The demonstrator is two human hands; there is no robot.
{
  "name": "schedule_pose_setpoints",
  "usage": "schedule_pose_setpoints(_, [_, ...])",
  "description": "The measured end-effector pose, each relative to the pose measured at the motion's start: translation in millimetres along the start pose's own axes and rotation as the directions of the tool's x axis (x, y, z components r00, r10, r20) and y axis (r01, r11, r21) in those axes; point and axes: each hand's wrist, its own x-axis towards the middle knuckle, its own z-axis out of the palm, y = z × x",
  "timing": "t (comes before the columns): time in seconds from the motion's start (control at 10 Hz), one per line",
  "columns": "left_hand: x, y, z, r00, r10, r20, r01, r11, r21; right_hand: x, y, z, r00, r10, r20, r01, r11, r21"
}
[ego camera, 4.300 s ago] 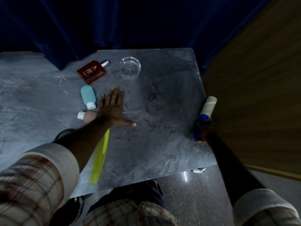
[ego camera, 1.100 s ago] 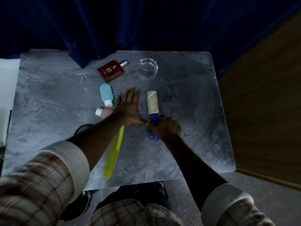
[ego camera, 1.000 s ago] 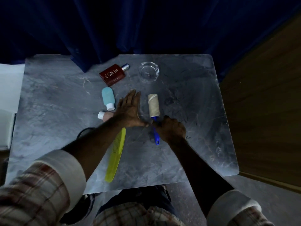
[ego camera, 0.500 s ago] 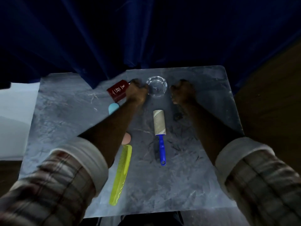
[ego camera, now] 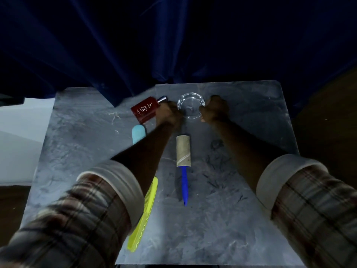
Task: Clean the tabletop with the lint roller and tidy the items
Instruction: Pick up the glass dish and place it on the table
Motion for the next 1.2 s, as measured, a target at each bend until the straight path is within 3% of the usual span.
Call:
schedule_pose_setpoints(0.2, [-31, 9, -29, 0.985, 0.075, -0.154, -0.085, 0.995, -0.058, -18, -23, -16, 0.997, -0.079, -0.011, 0.079, 0.993, 0.084])
schedule_pose_setpoints(0.4, [-78, 2, -105, 0.968, 0.094, -0.234, -0.172, 0.925, -0.338, -74, -80, -13, 0.985, -0.171, 0.021, 0.163, 0.961, 0.222])
schedule_pose_setpoints(0.6, [-111, -24, -194, 0.937, 0.078, -0.341, -0.21, 0.905, -0.369, -145, -141, 13, 0.959, -0.28, 0.046, 0.251, 0.913, 0.321])
schedule_pose_setpoints(0.8, [-121, -75, -266, 0.926, 0.029, -0.376, -0.2, 0.883, -0.425, -189, -187, 73, 0.939, -0.279, 0.203, 0.176, 0.894, 0.413])
schedule_pose_setpoints(0.9, [-117, -108, -296, 0.933, 0.018, -0.36, -0.174, 0.897, -0.407, -197, -201, 109, 0.932, -0.222, 0.286, 0.103, 0.92, 0.379])
schedule_pose_setpoints(1.0, [-107, -135, -311, 0.934, 0.004, -0.357, -0.137, 0.927, -0.348, -199, -206, 139, 0.917, -0.191, 0.351, 0.109, 0.964, 0.241])
schedule_pose_setpoints(1.2, [-89, -187, -315, 0.969, -0.002, -0.247, -0.103, 0.906, -0.412, -200, -202, 182, 0.895, -0.148, 0.421, 0.161, 0.987, 0.006])
